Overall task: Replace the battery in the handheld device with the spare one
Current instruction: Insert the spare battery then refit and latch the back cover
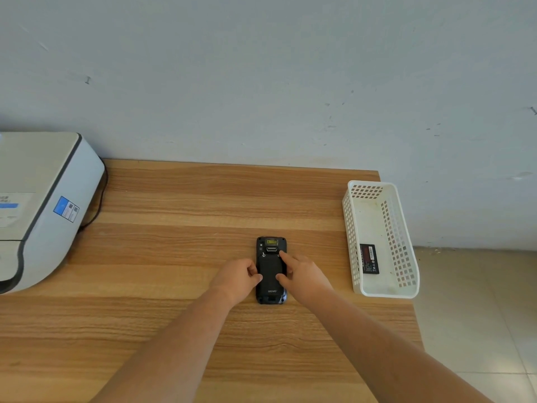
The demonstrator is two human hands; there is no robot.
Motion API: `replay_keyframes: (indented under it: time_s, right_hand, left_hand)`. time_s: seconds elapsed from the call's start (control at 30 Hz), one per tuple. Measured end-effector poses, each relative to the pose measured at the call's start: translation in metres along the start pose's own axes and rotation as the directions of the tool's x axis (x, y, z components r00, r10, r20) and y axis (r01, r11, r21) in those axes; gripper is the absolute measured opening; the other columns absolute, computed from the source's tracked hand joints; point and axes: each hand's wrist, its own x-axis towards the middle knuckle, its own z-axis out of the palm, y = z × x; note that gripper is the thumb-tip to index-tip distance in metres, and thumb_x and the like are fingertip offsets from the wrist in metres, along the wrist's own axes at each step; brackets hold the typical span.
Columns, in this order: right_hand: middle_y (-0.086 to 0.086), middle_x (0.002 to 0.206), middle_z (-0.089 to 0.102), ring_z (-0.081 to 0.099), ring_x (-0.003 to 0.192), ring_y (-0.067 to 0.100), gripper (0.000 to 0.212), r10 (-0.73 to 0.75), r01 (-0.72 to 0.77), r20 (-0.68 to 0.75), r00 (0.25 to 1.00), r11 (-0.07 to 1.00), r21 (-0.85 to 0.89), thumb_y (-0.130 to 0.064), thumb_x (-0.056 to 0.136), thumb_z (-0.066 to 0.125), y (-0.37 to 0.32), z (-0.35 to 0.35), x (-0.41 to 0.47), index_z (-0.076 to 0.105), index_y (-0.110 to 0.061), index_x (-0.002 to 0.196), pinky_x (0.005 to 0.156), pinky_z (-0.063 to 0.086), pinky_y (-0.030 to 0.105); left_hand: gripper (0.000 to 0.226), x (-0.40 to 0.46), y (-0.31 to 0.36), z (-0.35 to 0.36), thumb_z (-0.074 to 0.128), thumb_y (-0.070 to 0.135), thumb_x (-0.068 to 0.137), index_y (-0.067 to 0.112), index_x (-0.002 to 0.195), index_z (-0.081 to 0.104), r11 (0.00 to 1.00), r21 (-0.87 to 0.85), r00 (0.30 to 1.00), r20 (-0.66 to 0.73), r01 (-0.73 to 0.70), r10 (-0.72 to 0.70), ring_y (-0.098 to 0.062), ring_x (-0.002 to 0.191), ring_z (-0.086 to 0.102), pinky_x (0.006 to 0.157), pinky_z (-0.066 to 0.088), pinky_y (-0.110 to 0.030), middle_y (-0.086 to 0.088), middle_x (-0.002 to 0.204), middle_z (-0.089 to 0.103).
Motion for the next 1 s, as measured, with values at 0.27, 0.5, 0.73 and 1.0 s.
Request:
replay_keyframes:
  time_s: [0.27,0.5,0.73,1.0]
  right_hand:
    - [-0.001,0.119,0.061,0.056,0.102,0.013,0.052,0.264,-0.222,-0.039,0.964,0.874,0.432,-0.033,0.087,0.069,-0.005,-0.021,0.012,0.053,-0.021,0.135,0.082,0.046,0.026]
    - [0.004,0.103,0.068,0.067,0.088,0.02,0.037,0.414,-0.432,0.151,0.898,0.757,0.49,-0.029,0.083,0.075,-0.009,-0.02,0.037,0.061,-0.017,0.115,0.077,0.059,0.034]
    - [0.007,0.099,0.068,0.07,0.086,0.024,0.027,0.458,-0.471,0.176,0.872,0.681,0.561,-0.016,0.08,0.078,-0.012,-0.015,0.044,0.057,-0.015,0.098,0.077,0.061,0.041]
    - [0.008,0.095,0.068,0.071,0.083,0.025,0.028,0.439,-0.46,0.165,0.883,0.744,0.484,-0.018,0.08,0.079,-0.01,-0.018,0.048,0.055,-0.016,0.093,0.075,0.061,0.038]
  left_hand:
    - [0.02,0.012,0.008,-0.017,0.058,0.041,0.093,0.025,0.104,0.062,0.999,0.032,1.0,-0.011,0.025,-0.025,-0.012,0.09,0.061,0.085,0.054,-0.036,0.006,0.1,0.064]
    - [0.04,0.031,0.026,-0.023,0.066,0.036,0.09,0.02,0.125,0.054,0.995,-0.079,0.998,0.023,0.058,-0.056,-0.019,0.104,0.06,0.091,0.05,-0.037,-0.001,0.116,0.063]
    - [0.039,0.036,0.02,-0.018,0.074,0.022,0.084,0.022,0.119,0.056,0.994,-0.089,0.998,0.003,0.065,-0.065,-0.018,0.1,0.061,0.09,0.051,-0.038,0.001,0.109,0.065]
    - [0.033,0.037,0.016,-0.015,0.073,0.023,0.085,0.024,0.114,0.056,0.997,-0.066,0.999,-0.031,0.042,-0.044,-0.016,0.093,0.062,0.087,0.052,-0.039,0.005,0.099,0.064]
